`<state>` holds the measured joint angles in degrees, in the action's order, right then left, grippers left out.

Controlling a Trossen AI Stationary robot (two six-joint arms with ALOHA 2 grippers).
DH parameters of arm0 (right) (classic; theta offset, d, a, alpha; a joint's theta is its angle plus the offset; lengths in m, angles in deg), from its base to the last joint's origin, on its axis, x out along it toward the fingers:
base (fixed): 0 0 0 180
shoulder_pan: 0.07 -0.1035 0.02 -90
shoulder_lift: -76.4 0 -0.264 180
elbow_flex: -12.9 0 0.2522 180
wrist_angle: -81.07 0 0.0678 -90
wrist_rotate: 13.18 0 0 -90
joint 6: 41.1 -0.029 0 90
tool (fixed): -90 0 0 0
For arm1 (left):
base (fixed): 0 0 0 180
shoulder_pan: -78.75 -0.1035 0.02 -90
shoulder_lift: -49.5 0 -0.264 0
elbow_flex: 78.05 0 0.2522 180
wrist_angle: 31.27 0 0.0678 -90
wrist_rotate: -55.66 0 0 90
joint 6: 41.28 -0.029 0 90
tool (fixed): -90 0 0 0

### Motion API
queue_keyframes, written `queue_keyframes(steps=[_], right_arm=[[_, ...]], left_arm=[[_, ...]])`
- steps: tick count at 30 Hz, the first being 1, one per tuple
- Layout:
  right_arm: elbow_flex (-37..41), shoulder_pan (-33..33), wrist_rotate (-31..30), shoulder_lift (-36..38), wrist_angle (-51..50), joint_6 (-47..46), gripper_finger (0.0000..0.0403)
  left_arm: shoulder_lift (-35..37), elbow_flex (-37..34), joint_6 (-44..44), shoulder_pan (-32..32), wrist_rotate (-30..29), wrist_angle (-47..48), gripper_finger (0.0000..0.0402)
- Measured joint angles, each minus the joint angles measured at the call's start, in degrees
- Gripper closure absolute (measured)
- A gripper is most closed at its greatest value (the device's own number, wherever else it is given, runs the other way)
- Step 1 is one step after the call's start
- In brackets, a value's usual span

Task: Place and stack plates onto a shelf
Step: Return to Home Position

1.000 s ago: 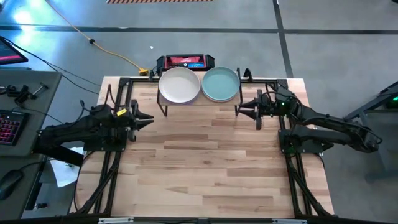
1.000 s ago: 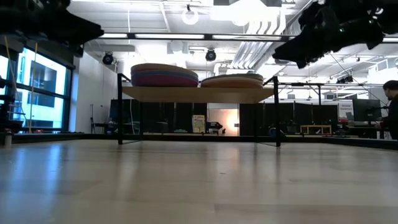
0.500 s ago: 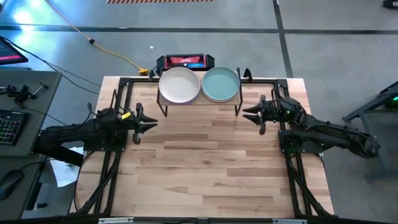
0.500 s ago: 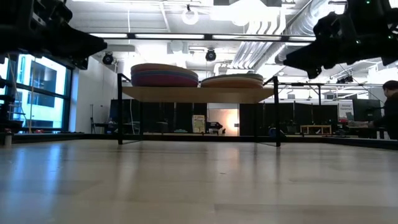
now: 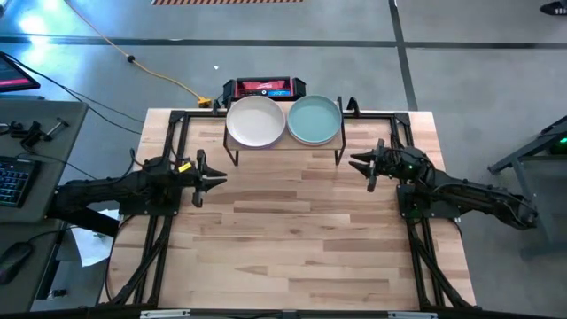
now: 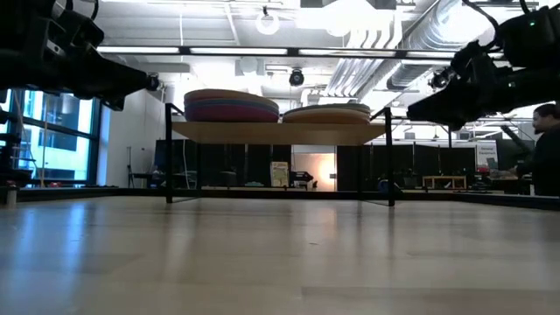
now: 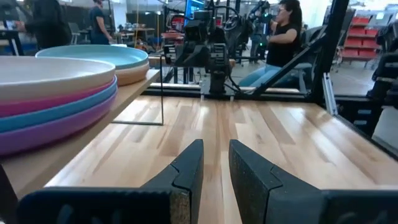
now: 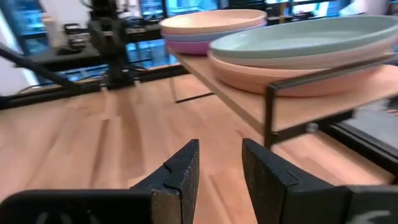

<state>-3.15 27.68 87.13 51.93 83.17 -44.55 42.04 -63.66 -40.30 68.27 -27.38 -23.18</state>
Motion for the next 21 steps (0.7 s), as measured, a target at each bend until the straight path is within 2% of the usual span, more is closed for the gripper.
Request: queue_keyframes(steps=[5,10,12,17,19,21], right_arm=[[1.71,0.00,-5.98,0.74,-0.56,0.90,0.0298],[1.71,0.00,-6.28,0.81,-2.93,0.32,0.0298],[1.71,0.00,-6.28,0.80,-4.52,-1.07,0.0298],[1.71,0.00,-6.28,0.78,-9.51,-1.47,0.0298],[1.74,0.00,-6.28,0.78,-10.85,-1.50,0.0298],[1.74,0.00,-6.28,0.78,-11.60,-1.50,0.0298]], left_arm=[[0.00,0.00,-3.32,0.00,-0.02,0.20,0.0335],[0.00,0.00,-2.99,0.00,-0.17,0.20,0.0335],[0.00,0.00,3.44,0.14,1.32,0.20,0.0335],[0.00,0.00,29.01,0.92,8.07,0.20,0.0335],[0.00,0.00,31.00,1.10,7.85,0.22,0.0335],[0.00,0.00,27.21,1.09,6.85,0.22,0.0335]])
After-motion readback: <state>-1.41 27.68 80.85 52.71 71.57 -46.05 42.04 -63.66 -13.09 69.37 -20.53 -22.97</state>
